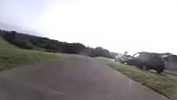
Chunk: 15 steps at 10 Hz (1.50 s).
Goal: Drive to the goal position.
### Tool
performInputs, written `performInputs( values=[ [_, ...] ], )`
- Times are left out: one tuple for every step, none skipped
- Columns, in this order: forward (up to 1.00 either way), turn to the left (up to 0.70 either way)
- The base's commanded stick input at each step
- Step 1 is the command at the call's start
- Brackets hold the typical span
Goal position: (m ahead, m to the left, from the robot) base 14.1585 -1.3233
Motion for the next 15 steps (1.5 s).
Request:
performInputs(
  values=[
    [1.0,0.0],
    [1.0,0.0],
    [1.0,0.0],
    [1.0,0.0],
    [1.0,0.0],
    [1.0,0.0],
    [1.0,0.0],
    [1.0,0.0],
    [1.0,0.0],
    [1.0,0.0],
    [1.0,0.0],
    [1.0,0.0],
    [1.0,0.0],
    [1.0,0.0],
    [1.0,0.0]
  ],
)
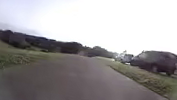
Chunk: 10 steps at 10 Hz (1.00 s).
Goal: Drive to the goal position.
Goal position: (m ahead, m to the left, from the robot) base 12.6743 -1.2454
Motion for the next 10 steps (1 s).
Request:
performInputs(
  values=[
    [1.0,0.0],
    [1.0,0.0],
    [1.0,0.0],
    [1.0,0.0],
    [1.0,0.0],
    [1.0,0.0],
    [1.0,0.0],
    [1.0,0.0],
    [1.0,0.0],
    [1.0,0.0]
  ],
)
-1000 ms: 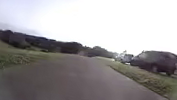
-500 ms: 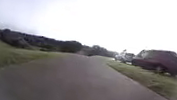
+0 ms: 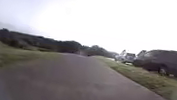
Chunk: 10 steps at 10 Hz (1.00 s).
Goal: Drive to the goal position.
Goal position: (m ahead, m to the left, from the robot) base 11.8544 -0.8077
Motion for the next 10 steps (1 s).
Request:
performInputs(
  values=[
    [1.0,0.0],
    [1.0,0.0],
    [1.0,0.0],
    [1.0,0.0],
    [1.0,0.0],
    [1.0,0.0],
    [1.0,0.0],
    [1.0,0.0],
    [1.0,0.0],
    [1.0,0.0]
  ],
)
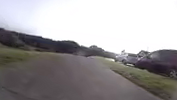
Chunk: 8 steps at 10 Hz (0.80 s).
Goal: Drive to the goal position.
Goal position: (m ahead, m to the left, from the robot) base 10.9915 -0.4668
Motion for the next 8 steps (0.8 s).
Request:
performInputs(
  values=[
    [1.0,0.0],
    [1.0,0.0],
    [1.0,0.0],
    [1.0,0.0],
    [1.0,0.0],
    [1.0,0.0],
    [1.0,0.0],
    [1.0,0.0]
  ],
)
